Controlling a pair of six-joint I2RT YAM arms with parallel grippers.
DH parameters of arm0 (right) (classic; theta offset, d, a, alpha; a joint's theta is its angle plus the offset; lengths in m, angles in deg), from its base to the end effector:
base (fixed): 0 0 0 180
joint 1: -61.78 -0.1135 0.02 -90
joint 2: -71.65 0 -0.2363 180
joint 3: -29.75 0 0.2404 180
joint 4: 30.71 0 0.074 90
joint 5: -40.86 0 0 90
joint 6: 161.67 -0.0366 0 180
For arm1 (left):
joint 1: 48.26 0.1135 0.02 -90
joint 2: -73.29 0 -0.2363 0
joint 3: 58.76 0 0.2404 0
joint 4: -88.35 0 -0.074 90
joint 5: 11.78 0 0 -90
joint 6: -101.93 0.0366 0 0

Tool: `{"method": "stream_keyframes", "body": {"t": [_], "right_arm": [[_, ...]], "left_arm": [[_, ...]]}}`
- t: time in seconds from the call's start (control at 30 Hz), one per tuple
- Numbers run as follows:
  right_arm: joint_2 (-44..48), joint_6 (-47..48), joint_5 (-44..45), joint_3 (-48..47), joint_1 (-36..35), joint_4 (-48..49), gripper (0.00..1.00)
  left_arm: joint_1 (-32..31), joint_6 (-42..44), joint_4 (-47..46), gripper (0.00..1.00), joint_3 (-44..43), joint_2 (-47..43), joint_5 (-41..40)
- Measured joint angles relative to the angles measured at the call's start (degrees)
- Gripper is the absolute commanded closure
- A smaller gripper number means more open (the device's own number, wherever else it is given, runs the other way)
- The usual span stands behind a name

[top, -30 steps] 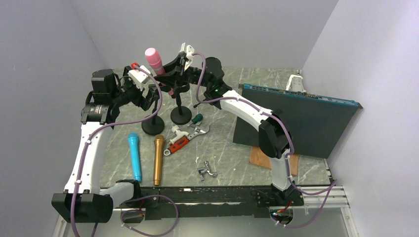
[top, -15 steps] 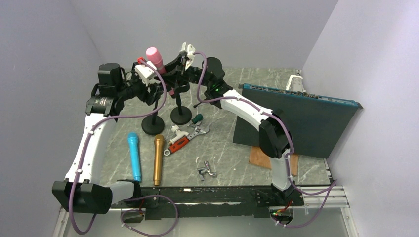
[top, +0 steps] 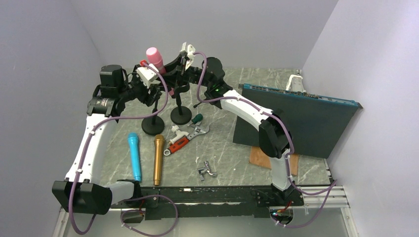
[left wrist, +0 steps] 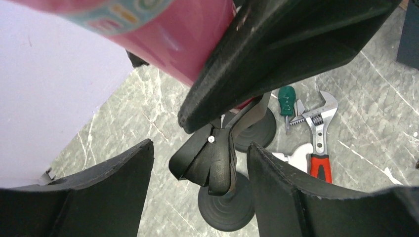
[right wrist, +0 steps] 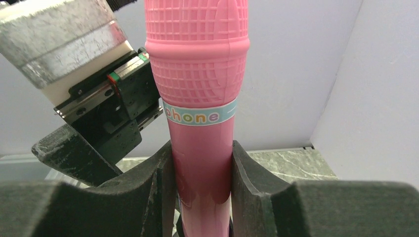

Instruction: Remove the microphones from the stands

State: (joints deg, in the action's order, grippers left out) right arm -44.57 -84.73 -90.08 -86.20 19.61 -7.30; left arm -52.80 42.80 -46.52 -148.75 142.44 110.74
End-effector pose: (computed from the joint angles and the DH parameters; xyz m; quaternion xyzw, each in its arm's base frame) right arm 0.3235 0.3254 0.3643 -0.4122 0.4262 0.5331 0.6035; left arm 0.2538 -0.0399 0.3767 0.3900 0.7221 -0.1104 0.5607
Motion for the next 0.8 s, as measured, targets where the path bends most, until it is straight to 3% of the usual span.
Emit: {"method": "stream_keyframes", "body": {"t": [0.17, 0.37, 0.4, 0.47, 0.53, 0.8], "right_arm": [[0.0, 0.0, 0.0, 0.0, 0.0, 0.0, 1.0], [0.0, 0.0, 0.0, 0.0, 0.0, 0.0, 1.0], [0.0, 0.0, 0.0, 0.0, 0.0, 0.0, 1.0], [0.0, 0.0, 0.0, 0.0, 0.0, 0.0, 1.0], [0.0, -0.3, -0.1, 0.0, 0.0, -0.3, 1.0], [0.0, -0.7, 1.6, 0.0, 0.0, -1.9, 1.0]], "left_arm": [[0.0, 0.0, 0.1, 0.32, 1.4, 0.0, -0.5], [0.0, 0.2, 0.0, 0.46, 2.0, 0.0, -0.5], [0.0, 0.2, 0.0, 0.51, 2.0, 0.0, -0.4], [0.0, 0.2, -0.1, 0.89, 2.0, 0.0, -0.5], [0.1, 0.2, 0.0, 1.0, 2.0, 0.0, -0.3], [0.2, 1.0, 0.6, 1.0, 2.3, -0.7, -0.5]]}}
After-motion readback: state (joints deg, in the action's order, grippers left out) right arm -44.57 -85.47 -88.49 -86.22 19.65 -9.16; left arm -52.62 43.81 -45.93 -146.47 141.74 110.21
